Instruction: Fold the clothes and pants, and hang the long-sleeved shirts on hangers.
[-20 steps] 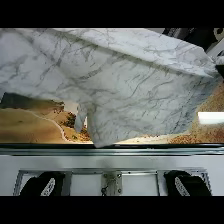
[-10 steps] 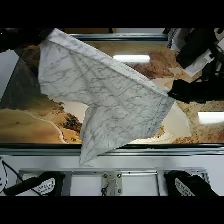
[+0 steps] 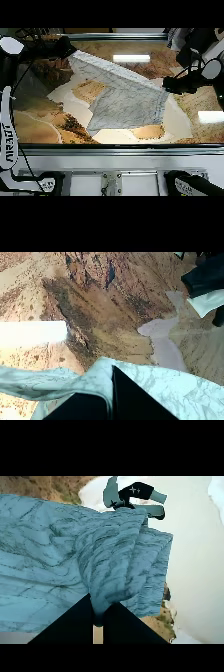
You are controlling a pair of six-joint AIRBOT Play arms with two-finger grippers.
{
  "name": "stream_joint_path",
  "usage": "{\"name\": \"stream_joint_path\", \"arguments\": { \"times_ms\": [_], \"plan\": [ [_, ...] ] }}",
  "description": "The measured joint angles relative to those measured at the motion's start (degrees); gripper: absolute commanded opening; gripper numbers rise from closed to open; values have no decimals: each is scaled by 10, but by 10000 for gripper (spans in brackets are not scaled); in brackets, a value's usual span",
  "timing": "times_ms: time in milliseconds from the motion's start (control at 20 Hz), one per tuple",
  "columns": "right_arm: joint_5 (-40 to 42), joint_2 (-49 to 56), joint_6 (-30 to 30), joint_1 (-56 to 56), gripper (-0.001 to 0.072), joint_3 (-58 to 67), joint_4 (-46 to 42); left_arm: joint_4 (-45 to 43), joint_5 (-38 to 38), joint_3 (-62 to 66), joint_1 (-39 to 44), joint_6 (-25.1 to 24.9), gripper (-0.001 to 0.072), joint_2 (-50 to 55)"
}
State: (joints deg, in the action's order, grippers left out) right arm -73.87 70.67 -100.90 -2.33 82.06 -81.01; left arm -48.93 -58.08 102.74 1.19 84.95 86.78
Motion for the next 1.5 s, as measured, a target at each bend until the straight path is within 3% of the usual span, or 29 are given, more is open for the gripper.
{"name": "stream_joint_path", "arguments": {
  "times_ms": [150,400,650,850,1150,1500],
  "plan": [
    [9,-44,28,0,21,26,47,5,8,1,-9,-3,11,-66],
    [12,-147,67,0,21,62,204,6,3,1,-28,-5,11,-245],
    [-10,-211,73,0,21,69,305,-8,15,1,-35,-15,11,-400],
    [-19,-229,54,0,21,70,337,-27,47,1,-36,-15,10,-464],
    [-85,-189,-3,0,21,68,290,-38,22,0,-36,-15,11,-383],
    [-129,-56,-18,1,21,50,51,-41,4,0,14,-24,10,-138]
  ]
}}
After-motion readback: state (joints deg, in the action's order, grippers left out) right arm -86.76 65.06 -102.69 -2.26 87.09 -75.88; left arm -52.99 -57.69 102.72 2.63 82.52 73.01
